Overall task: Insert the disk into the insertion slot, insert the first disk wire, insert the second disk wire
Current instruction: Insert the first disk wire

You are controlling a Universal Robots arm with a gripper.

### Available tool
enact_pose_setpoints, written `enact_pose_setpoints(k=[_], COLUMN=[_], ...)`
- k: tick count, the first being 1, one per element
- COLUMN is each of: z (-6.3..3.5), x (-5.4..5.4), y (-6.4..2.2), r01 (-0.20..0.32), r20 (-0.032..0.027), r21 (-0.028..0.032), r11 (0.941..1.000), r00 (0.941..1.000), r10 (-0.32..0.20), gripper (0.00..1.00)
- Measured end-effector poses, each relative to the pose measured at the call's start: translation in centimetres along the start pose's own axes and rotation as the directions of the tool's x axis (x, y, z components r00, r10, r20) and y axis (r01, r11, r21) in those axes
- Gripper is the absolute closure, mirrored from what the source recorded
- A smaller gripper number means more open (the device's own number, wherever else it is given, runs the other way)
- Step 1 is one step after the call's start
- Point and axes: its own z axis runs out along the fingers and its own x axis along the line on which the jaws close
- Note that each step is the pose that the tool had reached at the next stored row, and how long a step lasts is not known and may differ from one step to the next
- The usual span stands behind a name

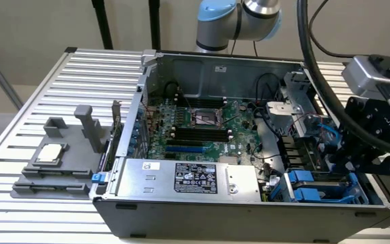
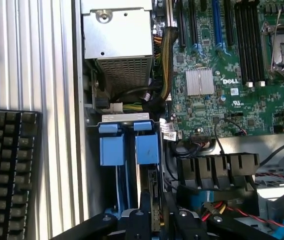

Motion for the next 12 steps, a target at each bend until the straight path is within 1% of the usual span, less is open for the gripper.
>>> enact_pose_setpoints(k=[2,4,6,10,11,12], z=[-0.90,-1.45,-1.57,-1.48,-1.46,-1.42], x=[0.0,0.1,0.3,0.7,0.8,0.8], y=[0.11,0.41,1.12,2.83,3.28,3.68], r01=[0.000,0.000,0.000,0.000,0.000,0.001], r20=[0.0000,-0.0001,0.0000,0.0013,0.0032,0.0070], r21=[0.0000,0.0001,0.0008,0.0014,0.0012,0.0009], r11=[1.0000,1.0000,1.0000,1.0000,1.0000,1.0000], r00=[1.0000,1.0000,1.0000,1.0000,1.0000,1.0000], r10=[0.000,0.000,0.000,0.000,0.000,-0.001], gripper=[0.75,0.75,0.75,0.75,0.75,0.75])
